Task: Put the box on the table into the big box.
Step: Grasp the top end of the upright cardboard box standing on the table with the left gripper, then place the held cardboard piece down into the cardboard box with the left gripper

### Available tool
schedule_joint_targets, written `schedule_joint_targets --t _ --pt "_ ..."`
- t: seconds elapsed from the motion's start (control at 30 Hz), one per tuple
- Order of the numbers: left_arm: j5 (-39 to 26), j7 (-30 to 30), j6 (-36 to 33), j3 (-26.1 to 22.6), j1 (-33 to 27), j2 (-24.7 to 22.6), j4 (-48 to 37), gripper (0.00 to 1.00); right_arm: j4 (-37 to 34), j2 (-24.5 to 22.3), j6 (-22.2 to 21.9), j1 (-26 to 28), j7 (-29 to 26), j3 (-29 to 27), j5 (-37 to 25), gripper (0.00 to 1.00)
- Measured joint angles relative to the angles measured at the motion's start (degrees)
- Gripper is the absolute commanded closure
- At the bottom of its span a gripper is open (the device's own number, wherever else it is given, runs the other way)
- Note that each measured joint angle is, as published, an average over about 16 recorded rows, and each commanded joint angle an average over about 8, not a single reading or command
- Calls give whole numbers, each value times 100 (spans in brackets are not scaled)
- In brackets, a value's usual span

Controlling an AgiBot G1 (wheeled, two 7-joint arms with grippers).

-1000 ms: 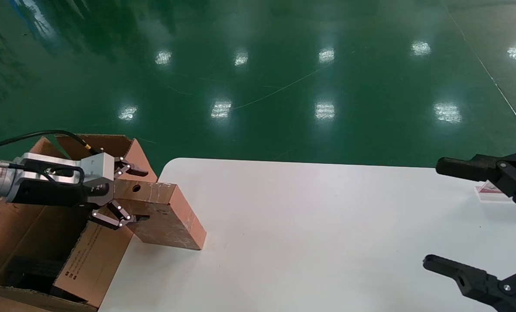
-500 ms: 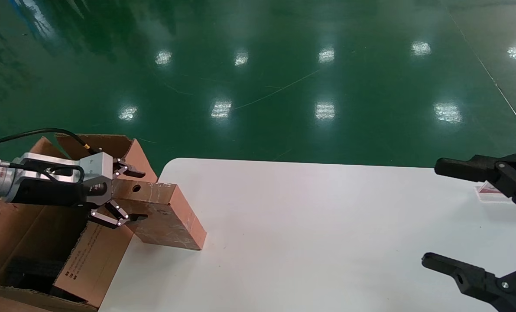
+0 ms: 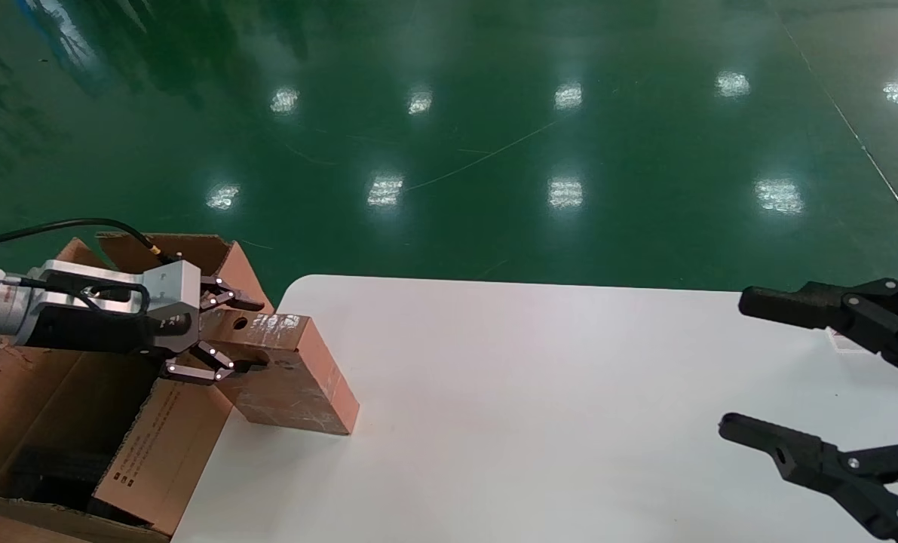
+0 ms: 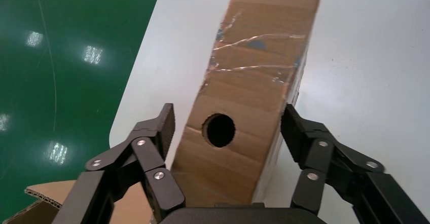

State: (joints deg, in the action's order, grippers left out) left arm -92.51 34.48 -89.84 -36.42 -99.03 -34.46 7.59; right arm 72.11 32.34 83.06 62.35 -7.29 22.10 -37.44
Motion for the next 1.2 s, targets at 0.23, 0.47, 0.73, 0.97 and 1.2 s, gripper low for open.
schedule_joint_targets --t 0.23,0.47,0.73,0.97,1.2 --pt "14 58 -20 -23 -120 -42 -183 100 0 0 0 0 0 0 0 100" --pt "137 -140 -82 25 -343 -57 -381 100 0 0 0 0 0 0 0 100" --pt "327 -1019 -142 116 -925 46 -612 100 0 0 0 0 0 1 0 100" --pt "333 -2139 -133 102 -1704 330 -665 100 0 0 0 0 0 1 1 100" --pt "45 -3066 -87 -92 -2512 816 -398 100 0 0 0 0 0 1 1 100"
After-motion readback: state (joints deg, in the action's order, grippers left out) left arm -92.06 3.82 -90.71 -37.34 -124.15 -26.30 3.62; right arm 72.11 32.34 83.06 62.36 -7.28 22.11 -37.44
